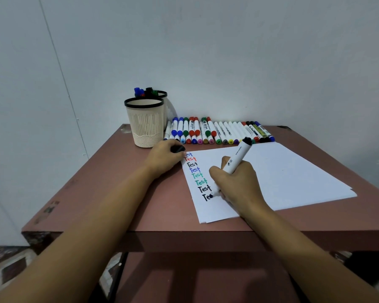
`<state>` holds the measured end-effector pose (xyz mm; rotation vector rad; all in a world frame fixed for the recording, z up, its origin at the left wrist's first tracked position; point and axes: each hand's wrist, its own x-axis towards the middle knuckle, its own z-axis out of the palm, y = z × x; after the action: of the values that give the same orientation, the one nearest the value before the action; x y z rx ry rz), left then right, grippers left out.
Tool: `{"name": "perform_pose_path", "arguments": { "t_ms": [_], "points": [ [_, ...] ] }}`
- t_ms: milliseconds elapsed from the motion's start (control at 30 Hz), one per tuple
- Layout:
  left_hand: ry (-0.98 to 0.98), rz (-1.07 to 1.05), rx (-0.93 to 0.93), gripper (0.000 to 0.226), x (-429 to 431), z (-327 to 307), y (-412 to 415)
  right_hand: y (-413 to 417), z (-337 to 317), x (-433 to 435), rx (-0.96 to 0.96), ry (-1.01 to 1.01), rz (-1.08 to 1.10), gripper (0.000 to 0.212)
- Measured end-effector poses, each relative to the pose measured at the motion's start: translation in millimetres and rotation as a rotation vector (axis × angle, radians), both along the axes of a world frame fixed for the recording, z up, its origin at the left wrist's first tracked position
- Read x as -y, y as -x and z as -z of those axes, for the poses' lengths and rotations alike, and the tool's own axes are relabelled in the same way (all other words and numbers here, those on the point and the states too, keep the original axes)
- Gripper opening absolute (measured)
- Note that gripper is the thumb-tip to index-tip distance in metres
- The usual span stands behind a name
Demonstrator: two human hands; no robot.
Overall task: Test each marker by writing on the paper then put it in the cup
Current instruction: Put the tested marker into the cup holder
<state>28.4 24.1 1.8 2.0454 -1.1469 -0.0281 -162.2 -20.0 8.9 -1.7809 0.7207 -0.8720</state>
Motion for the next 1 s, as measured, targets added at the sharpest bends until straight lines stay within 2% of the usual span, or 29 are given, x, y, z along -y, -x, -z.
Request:
{"name": "perform_pose_path", "arguments": {
  "t_ms": [233, 567, 833, 1000],
  "points": [
    [-0.005, 0.003, 0.002, 0.028, -0.2, -1.1, 0.4, 1.8, -0.6, -0.6, 0.003, 0.058, 0.061, 0.035],
    [-0.018, -0.003, -0.002, 0.028, 0.2, -0.7, -0.1, 1.5, -2.5, -0.1, 0.017, 0.008, 0.047, 0.038],
    [0.004, 0.01, -0.01, 0.026, -1.1, -1.7, 2.4, 1.2, -0.5, -0.4, 0.006, 0.043, 0.079, 0.034],
    [0.047, -0.004, 0.025, 0.03, -1.1, -2.3, 5.2, -1.0, -2.3, 6.3, 0.117, -0.184, 0.054, 0.031]
  ]
}}
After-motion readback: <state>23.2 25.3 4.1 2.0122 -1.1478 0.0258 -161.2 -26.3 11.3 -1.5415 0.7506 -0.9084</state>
